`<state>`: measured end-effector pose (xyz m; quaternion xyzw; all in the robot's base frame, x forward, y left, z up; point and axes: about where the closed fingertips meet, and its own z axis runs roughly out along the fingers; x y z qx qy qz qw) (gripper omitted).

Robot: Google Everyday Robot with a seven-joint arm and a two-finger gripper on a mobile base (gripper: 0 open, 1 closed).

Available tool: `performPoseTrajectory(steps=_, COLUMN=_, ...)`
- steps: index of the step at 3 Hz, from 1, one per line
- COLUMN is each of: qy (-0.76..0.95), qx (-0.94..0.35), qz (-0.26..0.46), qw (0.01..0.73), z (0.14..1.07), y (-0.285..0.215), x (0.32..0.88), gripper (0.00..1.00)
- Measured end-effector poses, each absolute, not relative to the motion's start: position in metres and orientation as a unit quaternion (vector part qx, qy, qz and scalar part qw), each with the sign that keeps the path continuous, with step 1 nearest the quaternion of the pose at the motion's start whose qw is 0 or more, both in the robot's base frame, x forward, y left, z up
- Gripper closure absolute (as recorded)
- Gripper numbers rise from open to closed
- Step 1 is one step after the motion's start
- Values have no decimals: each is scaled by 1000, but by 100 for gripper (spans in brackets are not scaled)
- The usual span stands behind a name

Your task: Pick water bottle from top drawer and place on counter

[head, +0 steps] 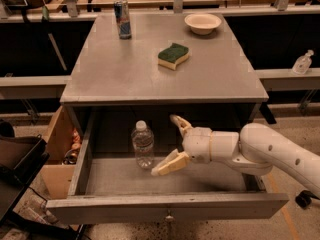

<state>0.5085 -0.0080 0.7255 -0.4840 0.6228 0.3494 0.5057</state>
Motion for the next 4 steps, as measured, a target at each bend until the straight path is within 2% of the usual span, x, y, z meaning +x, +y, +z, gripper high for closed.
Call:
performPoseTrajectory(steps=3, qy=612, qx=-468, qz=364, qw=523, z=710, y=28, x=544, gripper=0)
performPoseTrajectory(steps=4, qy=605, qx=-470, qz=377, qw=521, z=710, y=46, x=548, gripper=18)
